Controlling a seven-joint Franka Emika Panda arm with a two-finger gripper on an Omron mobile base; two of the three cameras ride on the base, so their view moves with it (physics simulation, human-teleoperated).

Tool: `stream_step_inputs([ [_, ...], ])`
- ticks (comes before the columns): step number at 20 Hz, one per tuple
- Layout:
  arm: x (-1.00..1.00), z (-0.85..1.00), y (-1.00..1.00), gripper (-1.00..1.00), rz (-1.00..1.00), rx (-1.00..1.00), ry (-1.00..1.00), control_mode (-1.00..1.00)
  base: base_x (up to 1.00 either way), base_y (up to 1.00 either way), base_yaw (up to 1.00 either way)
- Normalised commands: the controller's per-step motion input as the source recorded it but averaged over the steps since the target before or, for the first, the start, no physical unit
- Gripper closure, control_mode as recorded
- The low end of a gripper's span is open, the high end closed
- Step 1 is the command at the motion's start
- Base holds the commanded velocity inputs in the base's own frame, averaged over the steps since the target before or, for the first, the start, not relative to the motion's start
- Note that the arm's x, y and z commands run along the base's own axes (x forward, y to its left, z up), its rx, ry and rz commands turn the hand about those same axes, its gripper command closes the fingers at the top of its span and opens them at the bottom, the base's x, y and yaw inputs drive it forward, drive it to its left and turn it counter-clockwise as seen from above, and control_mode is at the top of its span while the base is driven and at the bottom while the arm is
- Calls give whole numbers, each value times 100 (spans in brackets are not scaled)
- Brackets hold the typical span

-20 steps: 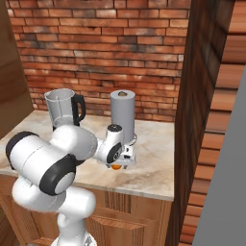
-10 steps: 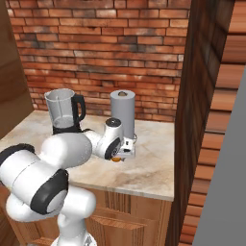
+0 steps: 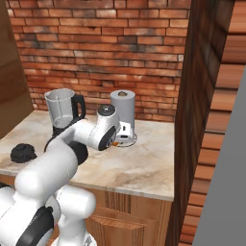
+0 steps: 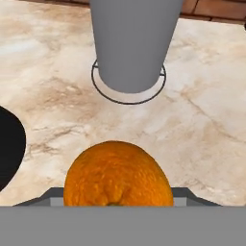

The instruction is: Open the blender lid, put the tangerine in the blender, close the lid, and start the blender.

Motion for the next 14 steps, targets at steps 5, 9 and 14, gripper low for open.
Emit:
stream_step_inputs([
  [5,-3,100,0,100,0,0,-8,-100,0,0,0],
  [9,-15,100,0,100,0,0,-13,-100,0,0,0],
  [14,-15,100,12,100,0,-3,-11,-100,0,0,0],
])
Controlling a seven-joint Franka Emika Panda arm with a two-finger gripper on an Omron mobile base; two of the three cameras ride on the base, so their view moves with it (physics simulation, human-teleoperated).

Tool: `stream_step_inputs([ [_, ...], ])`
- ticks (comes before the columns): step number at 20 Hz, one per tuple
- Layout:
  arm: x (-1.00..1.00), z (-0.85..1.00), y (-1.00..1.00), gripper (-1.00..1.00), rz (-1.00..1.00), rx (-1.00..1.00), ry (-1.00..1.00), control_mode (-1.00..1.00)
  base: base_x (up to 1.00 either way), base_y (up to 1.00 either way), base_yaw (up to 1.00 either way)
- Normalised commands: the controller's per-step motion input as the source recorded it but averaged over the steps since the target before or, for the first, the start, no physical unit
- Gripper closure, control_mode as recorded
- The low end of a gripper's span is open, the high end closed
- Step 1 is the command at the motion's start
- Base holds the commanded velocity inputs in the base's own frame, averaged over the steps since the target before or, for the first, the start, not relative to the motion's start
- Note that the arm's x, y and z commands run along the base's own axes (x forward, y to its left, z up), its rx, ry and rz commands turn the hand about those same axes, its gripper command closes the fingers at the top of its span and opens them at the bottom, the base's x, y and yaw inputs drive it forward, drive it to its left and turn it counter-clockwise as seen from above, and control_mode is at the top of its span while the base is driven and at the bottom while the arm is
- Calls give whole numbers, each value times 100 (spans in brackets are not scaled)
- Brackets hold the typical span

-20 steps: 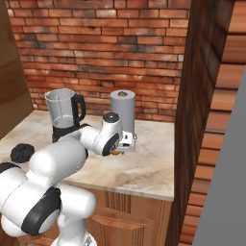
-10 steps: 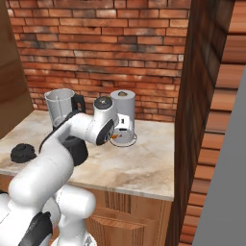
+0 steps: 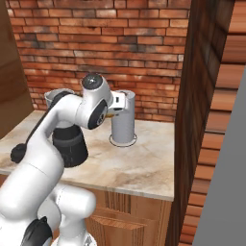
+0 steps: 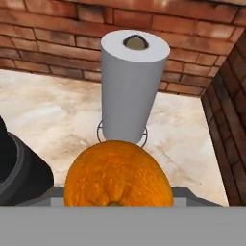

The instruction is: Open the blender lid, put the tangerine in the blender, close the lid, and start the blender.

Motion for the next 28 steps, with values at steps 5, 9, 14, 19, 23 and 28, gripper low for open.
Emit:
stream_step_inputs([
  [5,-9,87,46,100,0,-3,-9,-100,0,0,0],
  [9,0,68,65,100,0,-2,-11,-100,0,0,0],
  [14,0,43,64,100,2,-1,-6,-100,0,0,0],
  [19,2,-7,82,100,4,-1,6,-100,0,0,0],
  [23,13,-25,76,100,6,0,18,-100,0,0,0],
  [28,42,-21,44,100,5,0,25,-100,0,0,0],
])
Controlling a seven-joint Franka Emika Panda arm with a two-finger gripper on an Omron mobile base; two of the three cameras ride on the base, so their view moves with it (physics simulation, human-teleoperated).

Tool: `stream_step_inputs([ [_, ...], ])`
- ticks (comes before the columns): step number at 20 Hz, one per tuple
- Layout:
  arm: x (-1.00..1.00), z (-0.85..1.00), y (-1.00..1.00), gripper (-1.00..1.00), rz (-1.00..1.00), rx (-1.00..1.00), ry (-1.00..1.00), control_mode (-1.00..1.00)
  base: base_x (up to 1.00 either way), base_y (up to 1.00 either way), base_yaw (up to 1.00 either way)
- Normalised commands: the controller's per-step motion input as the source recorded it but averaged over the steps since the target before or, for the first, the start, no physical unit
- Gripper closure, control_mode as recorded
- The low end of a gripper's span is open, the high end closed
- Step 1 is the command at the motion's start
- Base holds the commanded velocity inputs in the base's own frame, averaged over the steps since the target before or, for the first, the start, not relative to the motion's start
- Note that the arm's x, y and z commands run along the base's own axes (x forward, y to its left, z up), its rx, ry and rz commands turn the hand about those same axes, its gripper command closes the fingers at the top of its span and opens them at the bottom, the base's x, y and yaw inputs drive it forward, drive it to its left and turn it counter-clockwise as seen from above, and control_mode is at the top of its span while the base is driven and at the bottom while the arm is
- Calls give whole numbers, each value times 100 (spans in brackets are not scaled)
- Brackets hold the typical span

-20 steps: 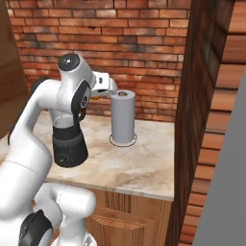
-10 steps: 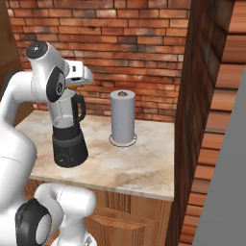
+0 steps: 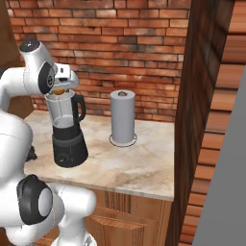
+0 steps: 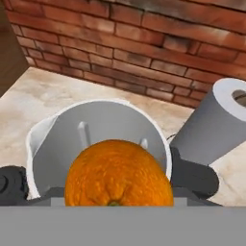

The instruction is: Open the blender lid, put the tangerine in the blender, close the lid, and start the blender.

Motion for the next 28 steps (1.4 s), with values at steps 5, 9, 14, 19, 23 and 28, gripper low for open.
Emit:
stream_step_inputs([
  [5,59,-11,16,100,4,0,21,-100,0,0,0],
  [9,35,-35,9,100,4,0,18,-100,0,0,0],
  [14,4,-42,0,100,1,0,9,-100,0,0,0],
  [19,3,-44,3,100,0,-1,6,-100,0,0,0],
  [23,7,-51,13,100,0,-4,9,-100,0,0,0],
  [28,0,-62,17,-100,0,-7,12,-100,0,0,0],
])
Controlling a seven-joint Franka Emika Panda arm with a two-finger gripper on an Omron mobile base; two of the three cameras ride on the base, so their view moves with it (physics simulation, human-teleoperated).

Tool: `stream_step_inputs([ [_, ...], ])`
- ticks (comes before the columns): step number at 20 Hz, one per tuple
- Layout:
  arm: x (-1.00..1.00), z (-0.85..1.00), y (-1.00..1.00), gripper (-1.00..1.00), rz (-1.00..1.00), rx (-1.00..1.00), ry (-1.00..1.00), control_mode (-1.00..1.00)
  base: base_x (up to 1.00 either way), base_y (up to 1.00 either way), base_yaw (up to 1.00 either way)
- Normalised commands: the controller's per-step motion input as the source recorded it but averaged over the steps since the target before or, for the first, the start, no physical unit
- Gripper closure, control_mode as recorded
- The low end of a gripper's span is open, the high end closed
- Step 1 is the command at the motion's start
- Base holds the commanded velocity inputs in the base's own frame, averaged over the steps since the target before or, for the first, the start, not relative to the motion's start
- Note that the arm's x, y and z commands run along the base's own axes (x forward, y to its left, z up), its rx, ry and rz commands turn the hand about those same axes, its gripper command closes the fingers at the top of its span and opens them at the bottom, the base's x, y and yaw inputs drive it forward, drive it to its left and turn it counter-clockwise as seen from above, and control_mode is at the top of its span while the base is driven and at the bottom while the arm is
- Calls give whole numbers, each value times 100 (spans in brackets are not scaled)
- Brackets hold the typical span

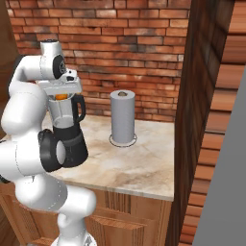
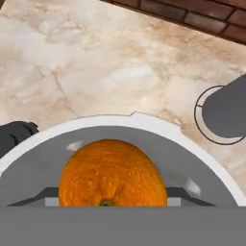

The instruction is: Open the blender lid, put the tangerine in the blender, close the lid, and start the blender.

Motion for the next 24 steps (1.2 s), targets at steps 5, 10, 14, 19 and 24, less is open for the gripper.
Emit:
stream_step_inputs([
  [5,-1,-41,4,-100,0,-3,5,-100,0,0,0],
  [10,0,0,0,-100,0,0,0,-100,0,0,0],
  [14,0,18,-3,-100,0,0,-5,-100,0,0,0],
  [19,-5,61,0,-100,0,0,-16,-100,0,0,0],
  [24,-9,73,0,-100,0,0,-22,-100,0,0,0],
])
